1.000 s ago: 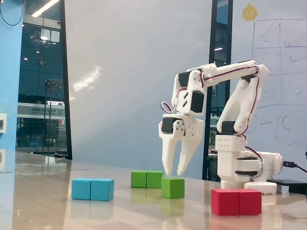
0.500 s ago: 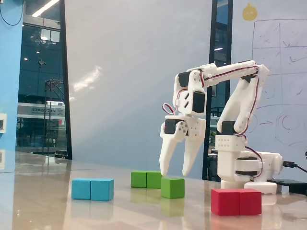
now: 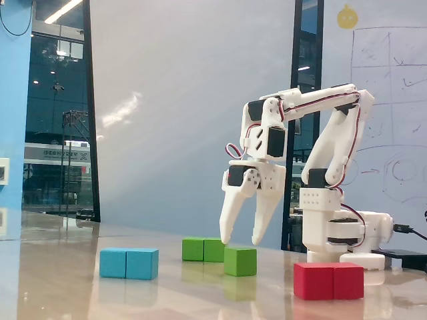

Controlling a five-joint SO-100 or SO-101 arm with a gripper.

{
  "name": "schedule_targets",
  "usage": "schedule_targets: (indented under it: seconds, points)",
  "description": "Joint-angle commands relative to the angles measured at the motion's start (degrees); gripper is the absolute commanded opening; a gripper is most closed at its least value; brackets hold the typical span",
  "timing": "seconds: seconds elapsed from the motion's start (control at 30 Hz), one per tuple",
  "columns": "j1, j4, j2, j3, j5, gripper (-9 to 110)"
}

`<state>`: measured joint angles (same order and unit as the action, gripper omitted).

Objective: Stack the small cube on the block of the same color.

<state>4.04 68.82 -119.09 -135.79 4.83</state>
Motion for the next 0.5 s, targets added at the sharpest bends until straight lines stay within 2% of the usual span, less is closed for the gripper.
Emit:
schedule_targets:
  seconds: [0.0, 0.47]
  points:
    - [-0.4, -1.2, 0.3, 5.3, 0.3, 23]
    - [0.3, -4.1, 7.5, 5.8, 0.2, 22]
